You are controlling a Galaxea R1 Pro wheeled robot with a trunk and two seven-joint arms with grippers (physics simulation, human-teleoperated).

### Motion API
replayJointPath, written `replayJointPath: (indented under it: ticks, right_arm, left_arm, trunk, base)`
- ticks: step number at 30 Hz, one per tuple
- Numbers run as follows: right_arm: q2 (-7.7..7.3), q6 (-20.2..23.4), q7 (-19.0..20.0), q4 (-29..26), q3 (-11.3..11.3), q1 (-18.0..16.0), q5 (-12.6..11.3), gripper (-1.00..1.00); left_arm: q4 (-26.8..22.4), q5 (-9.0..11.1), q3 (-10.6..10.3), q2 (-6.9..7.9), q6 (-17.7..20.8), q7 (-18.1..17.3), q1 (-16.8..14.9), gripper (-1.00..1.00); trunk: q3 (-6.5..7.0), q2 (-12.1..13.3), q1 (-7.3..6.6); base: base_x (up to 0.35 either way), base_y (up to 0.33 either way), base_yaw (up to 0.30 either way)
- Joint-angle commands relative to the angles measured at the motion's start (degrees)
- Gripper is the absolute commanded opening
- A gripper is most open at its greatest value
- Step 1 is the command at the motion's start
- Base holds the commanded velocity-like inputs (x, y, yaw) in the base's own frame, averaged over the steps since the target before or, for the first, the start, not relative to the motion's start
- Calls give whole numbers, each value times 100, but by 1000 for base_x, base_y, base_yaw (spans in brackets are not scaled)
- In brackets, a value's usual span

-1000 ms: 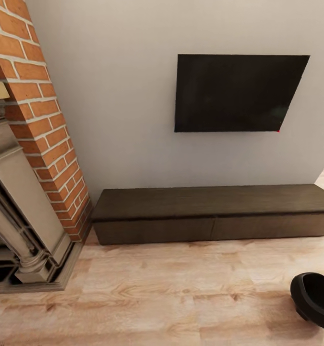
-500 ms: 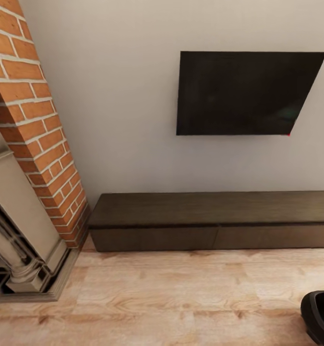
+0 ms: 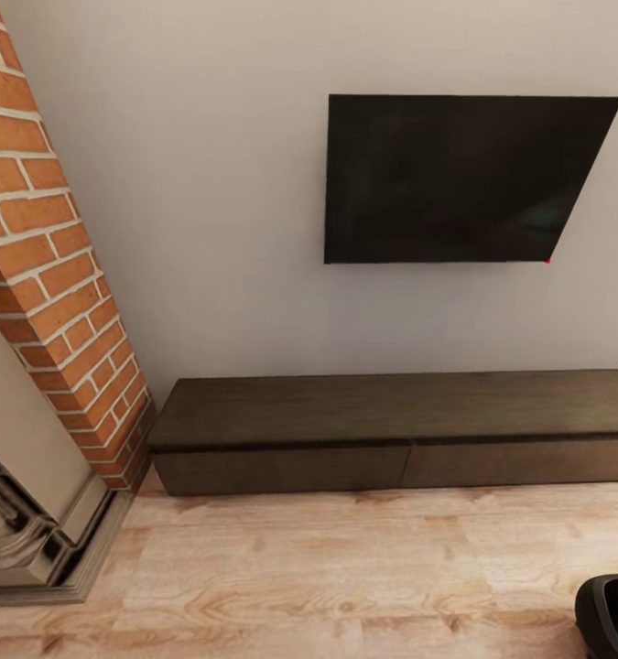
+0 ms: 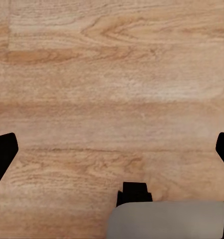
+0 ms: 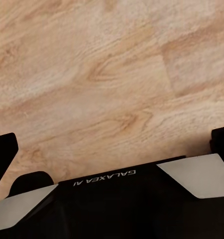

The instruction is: Place each of the two pumpkins and all three candles from the living room inside a cabinet in the living room (use any cabinet), then make sure every cabinet is closed, and position the cauldron so it is next to a table in the living room.

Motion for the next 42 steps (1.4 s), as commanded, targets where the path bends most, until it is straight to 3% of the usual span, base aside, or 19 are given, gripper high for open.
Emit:
replayJointPath:
  ticks: [1, 8, 42]
  right_arm:
    - [3, 8, -10, -4, -7, -1, -46, 100]
    - [3, 4, -11, -2, 111, -1, 99, 100]
    - [3, -28, -10, -42, 108, -1, 47, 100]
  left_arm:
    - [4, -4, 4, -1, -17, 8, -3, 100]
    - [4, -4, 4, -1, -18, 8, -3, 100]
    - [4, -4, 7, 2, -20, -3, -3, 100]
  trunk:
    - [-5, -2, 1]
    - [-5, -2, 1]
    - [-5, -2, 1]
  base:
    - [136, -7, 0]
    - [108, -1, 0]
    - [35, 0, 0]
